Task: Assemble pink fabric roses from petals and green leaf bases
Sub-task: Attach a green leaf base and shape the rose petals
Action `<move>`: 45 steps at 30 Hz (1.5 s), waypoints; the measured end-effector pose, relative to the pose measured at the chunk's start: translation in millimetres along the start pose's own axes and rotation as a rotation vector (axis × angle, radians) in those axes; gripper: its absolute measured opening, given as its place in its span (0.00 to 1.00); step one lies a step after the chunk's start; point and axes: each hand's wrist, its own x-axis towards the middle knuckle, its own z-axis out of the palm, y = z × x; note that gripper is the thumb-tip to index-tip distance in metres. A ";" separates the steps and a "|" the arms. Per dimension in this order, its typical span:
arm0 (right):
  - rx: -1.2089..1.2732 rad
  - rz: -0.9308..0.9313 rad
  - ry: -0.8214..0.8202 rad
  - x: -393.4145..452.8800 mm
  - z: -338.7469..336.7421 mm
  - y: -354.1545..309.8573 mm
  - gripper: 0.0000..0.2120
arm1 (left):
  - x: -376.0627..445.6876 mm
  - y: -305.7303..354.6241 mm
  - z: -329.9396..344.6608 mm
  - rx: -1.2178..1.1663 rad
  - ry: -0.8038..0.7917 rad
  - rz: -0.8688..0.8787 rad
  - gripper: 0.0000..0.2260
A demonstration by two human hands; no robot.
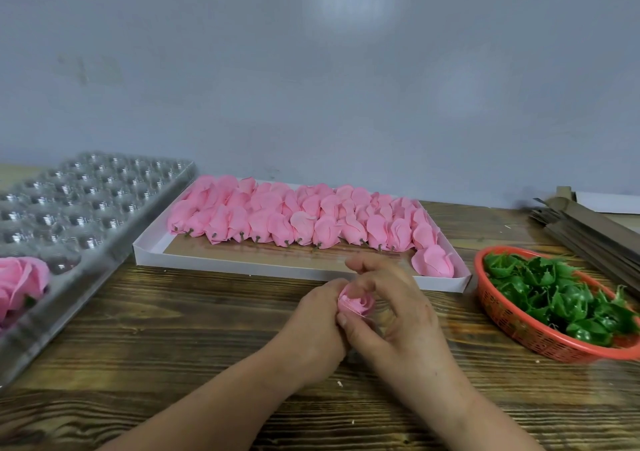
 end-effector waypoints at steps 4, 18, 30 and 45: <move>-0.001 0.009 -0.032 -0.1 0.3 0.3 0.05 | 0.1 -1.0 1.8 0.001 -0.015 0.019 0.08; -0.005 0.003 -0.014 0.7 -1.5 -0.9 0.06 | 1.0 -7.1 0.3 0.081 -0.005 0.043 0.05; -0.041 -0.049 0.028 0.8 2.1 0.0 0.02 | 1.2 -7.4 1.7 0.011 0.026 0.049 0.07; -0.016 -0.029 0.035 -0.5 5.4 0.4 0.08 | 0.2 -3.8 3.5 -0.066 0.004 0.042 0.10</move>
